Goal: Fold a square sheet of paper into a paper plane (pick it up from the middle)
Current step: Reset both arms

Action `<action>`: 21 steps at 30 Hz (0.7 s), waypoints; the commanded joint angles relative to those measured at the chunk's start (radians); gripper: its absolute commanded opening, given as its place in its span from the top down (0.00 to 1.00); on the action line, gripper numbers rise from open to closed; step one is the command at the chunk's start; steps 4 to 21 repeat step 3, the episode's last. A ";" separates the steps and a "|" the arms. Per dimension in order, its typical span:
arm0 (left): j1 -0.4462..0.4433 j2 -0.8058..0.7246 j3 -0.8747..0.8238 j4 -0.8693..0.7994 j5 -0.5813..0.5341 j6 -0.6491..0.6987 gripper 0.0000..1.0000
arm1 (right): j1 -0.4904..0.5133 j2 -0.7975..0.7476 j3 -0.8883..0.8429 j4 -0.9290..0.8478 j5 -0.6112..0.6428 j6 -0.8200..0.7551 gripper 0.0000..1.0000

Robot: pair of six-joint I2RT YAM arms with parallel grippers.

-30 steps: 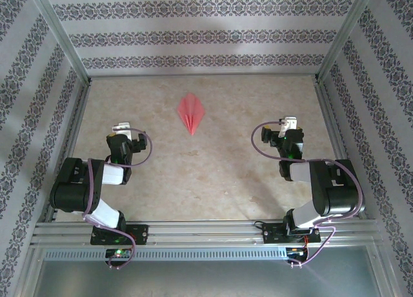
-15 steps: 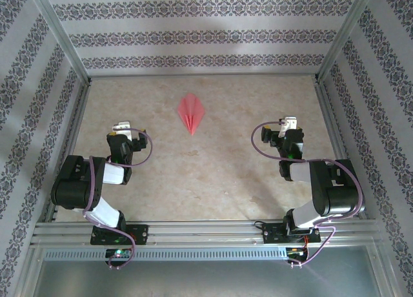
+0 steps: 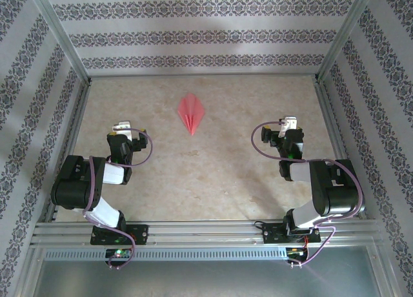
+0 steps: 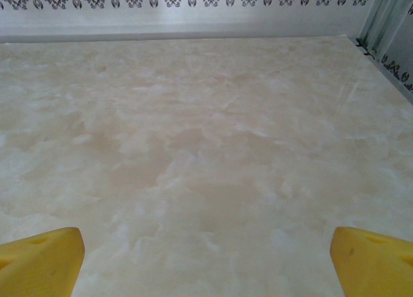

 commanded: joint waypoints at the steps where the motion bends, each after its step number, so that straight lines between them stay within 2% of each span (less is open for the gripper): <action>1: 0.008 0.008 0.013 0.014 0.006 0.015 0.01 | -0.009 0.004 0.007 0.034 -0.018 -0.011 0.02; 21: 0.008 0.009 0.011 0.020 0.009 0.014 0.01 | -0.009 0.005 0.007 0.034 -0.017 -0.011 0.02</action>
